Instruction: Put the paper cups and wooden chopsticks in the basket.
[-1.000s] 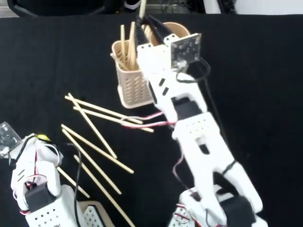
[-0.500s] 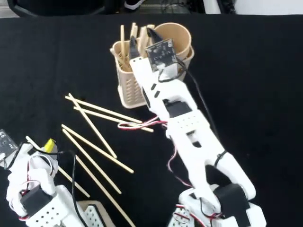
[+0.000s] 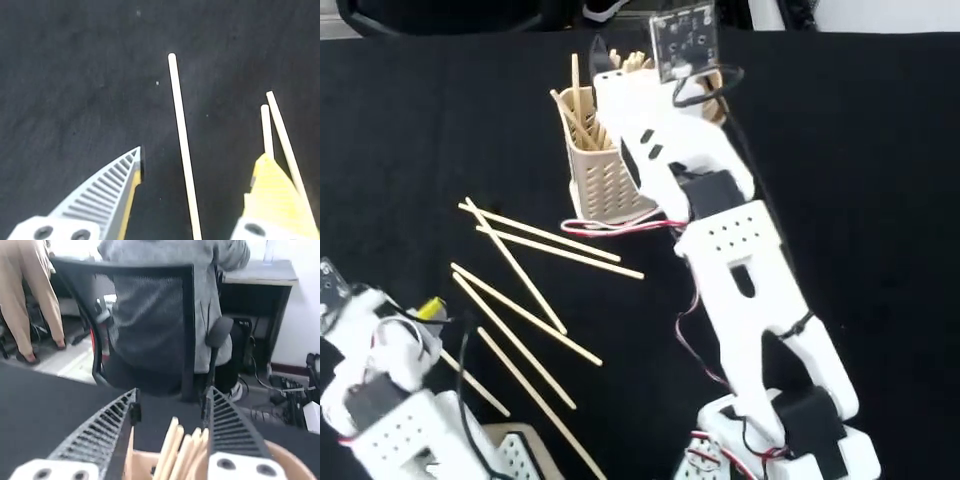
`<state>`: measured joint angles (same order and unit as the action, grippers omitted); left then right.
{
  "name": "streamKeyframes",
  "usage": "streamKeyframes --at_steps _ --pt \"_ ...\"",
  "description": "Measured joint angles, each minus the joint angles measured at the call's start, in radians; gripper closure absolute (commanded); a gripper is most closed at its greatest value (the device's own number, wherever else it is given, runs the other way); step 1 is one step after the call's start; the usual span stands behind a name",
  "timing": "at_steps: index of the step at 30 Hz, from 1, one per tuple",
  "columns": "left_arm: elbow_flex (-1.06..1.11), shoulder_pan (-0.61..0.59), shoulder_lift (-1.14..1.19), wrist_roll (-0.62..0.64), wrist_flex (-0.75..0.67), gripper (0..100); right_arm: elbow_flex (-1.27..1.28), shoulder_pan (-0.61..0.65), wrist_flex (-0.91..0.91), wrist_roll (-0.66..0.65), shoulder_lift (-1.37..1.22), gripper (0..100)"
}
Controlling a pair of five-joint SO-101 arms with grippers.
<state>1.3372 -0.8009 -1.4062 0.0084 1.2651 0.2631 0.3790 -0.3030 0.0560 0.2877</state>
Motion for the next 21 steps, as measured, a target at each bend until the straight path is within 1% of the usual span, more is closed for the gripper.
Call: streamKeyframes --at_steps 6,10,13,15,19,21 --pt "-0.172 0.0 0.448 0.002 -0.097 66 -0.109 0.011 -0.063 0.0 0.0 78.9" --pt "-0.195 0.0 0.72 0.002 -0.25 66 -0.141 0.015 -0.144 0.0 0.005 78.9" --pt "-0.241 0.0 0.888 0.037 -0.351 66 -0.143 0.026 -0.209 0.0 0.051 78.9" --pt "-0.29 0.0 0.988 0.051 -0.373 71 -0.144 0.035 -0.269 0.0 0.107 78.9" --pt "-0.373 0.0 1.146 0.057 -0.382 91 -0.144 0.035 -0.414 0.0 0.222 78.9" --pt "-0.411 0.011 1.183 0.055 -0.374 98 -0.144 0.035 -0.491 0.0 0.288 79.0"
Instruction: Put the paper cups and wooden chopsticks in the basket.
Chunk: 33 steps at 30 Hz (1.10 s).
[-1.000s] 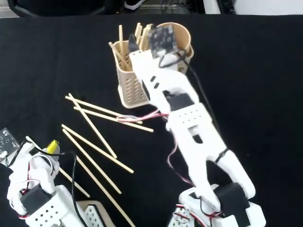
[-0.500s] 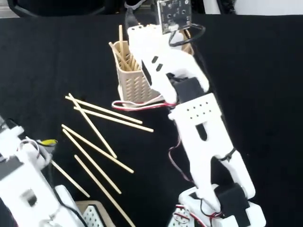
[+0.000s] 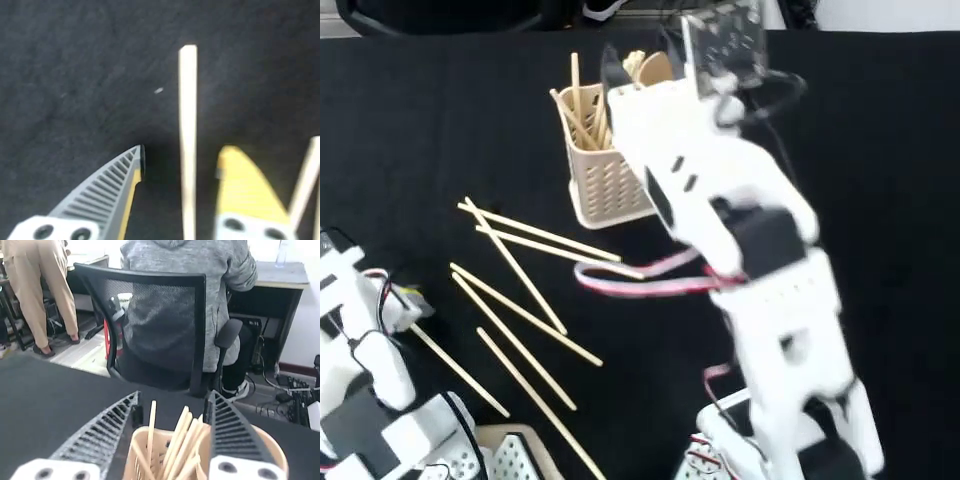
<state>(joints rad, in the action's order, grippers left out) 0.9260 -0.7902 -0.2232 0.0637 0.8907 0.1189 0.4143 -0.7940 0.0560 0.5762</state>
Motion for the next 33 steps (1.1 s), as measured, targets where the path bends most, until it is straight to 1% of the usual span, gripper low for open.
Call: streamKeyframes --at_steps 2,3,7,10,13,17,20,23,26,28,30,33 --pt "-0.031 0.028 0.023 -0.003 0.02 96 0.015 0.0 -0.052 0.0 0.077 79.0" --pt "-0.038 0.037 0.032 -0.015 0.031 97 0.035 0.0 -0.063 0.0 0.121 79.0" --pt "-0.051 0.046 0.035 -0.029 0.048 97 0.157 -0.009 -0.075 -0.003 0.284 79.0" --pt "-0.051 0.068 0.037 -0.031 0.049 97 0.259 -0.021 -0.08 -0.037 0.394 79.0" --pt "-0.049 0.084 0.017 -0.031 0.055 97 0.35 -0.077 -0.098 -0.054 0.508 79.0" --pt "-0.048 0.132 -0.127 -0.029 0.143 97 0.442 -0.222 -0.157 -0.057 0.667 79.0" --pt "-0.048 0.167 -0.333 0.003 0.196 97 0.485 -0.381 -0.259 -0.057 0.779 79.0" --pt "-0.048 0.195 -0.595 0.029 0.201 97 0.526 -0.56 -0.385 -0.058 0.879 79.0" --pt "-0.046 0.235 -0.853 0.041 0.129 97 0.598 -0.74 -0.462 -0.058 0.973 79.0" --pt "-0.046 0.285 -0.988 0.043 0.058 97 0.664 -0.848 -0.491 -0.078 1.033 79.0" --pt "-0.049 0.35 -1.051 0.043 -0.032 97 0.747 -0.914 -0.506 -0.121 1.08 79.0" --pt "-0.095 0.473 -1.043 0.063 -0.195 97 0.905 -0.962 -0.52 -0.163 1.134 79.0"
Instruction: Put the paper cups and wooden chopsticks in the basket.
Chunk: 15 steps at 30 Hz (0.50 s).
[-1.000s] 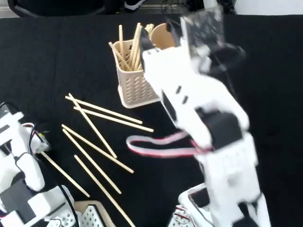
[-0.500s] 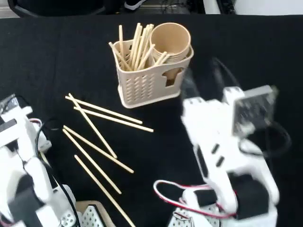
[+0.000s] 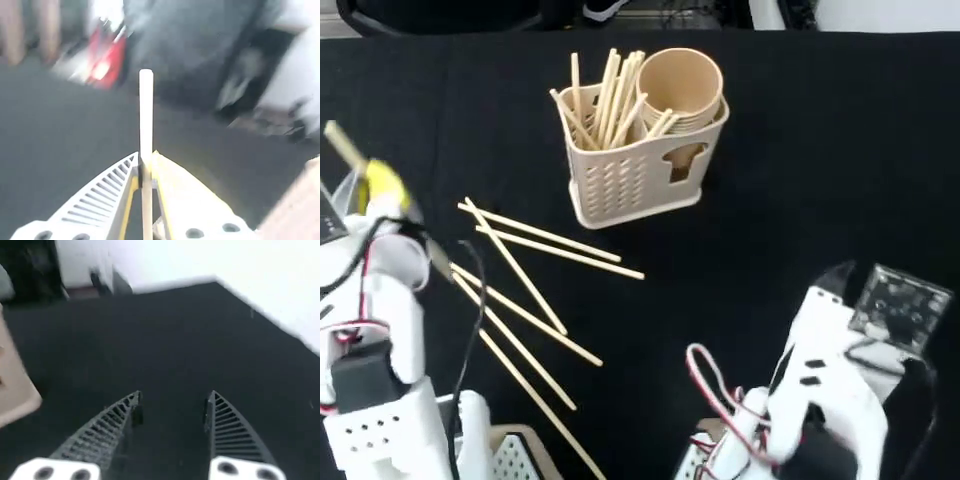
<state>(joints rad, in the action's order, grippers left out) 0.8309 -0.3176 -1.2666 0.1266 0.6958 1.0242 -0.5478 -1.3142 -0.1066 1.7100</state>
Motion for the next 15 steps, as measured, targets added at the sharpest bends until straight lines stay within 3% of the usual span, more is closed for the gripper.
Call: streamKeyframes --at_steps 5,9,15 --pt "-0.176 0.201 0.166 0.072 -0.229 97 0.114 0.0 0.005 -0.031 0.012 79.0" --pt "-0.373 0.278 0.376 0.118 -0.351 97 0.121 0.066 0.008 -0.029 -0.054 79.0" --pt "-0.559 0.374 0.651 0.132 -0.474 97 0.121 0.25 0.008 0.023 -0.241 79.0"
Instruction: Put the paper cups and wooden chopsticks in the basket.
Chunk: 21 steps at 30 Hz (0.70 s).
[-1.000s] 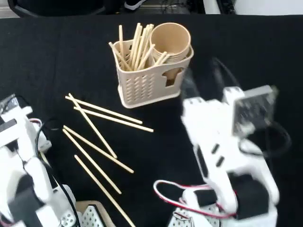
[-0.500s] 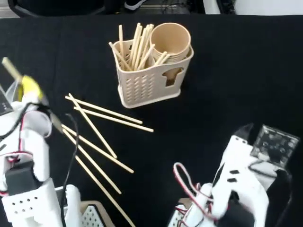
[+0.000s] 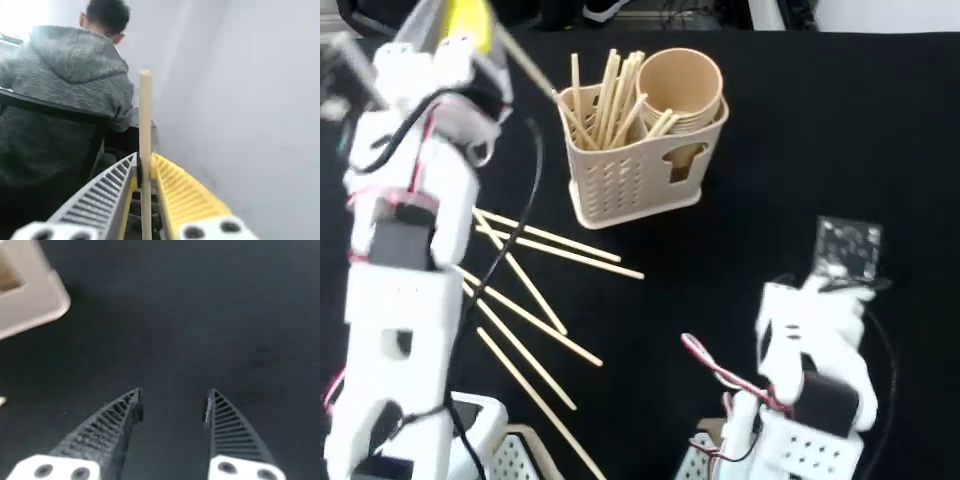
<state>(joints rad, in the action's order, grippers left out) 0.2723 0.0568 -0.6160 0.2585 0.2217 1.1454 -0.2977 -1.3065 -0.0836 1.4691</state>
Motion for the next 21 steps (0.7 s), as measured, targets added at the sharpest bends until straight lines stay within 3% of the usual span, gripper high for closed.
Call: streamKeyframes --at_steps 4,10,15,21 --pt "-0.021 0.043 0.026 0.0 -0.061 97 0.0 0.084 0.0 0.025 -0.094 79.0" --pt "0.009 0.06 0.115 0.0 -0.104 97 0.0 0.095 0.0 0.029 -0.133 78.8" --pt "0.135 0.06 0.213 0.0 -0.224 97 0.0 0.098 0.0 0.029 -0.133 78.8" --pt "0.245 0.048 0.213 0.0 -0.226 77 0.0 0.098 0.0 0.029 -0.133 78.9"
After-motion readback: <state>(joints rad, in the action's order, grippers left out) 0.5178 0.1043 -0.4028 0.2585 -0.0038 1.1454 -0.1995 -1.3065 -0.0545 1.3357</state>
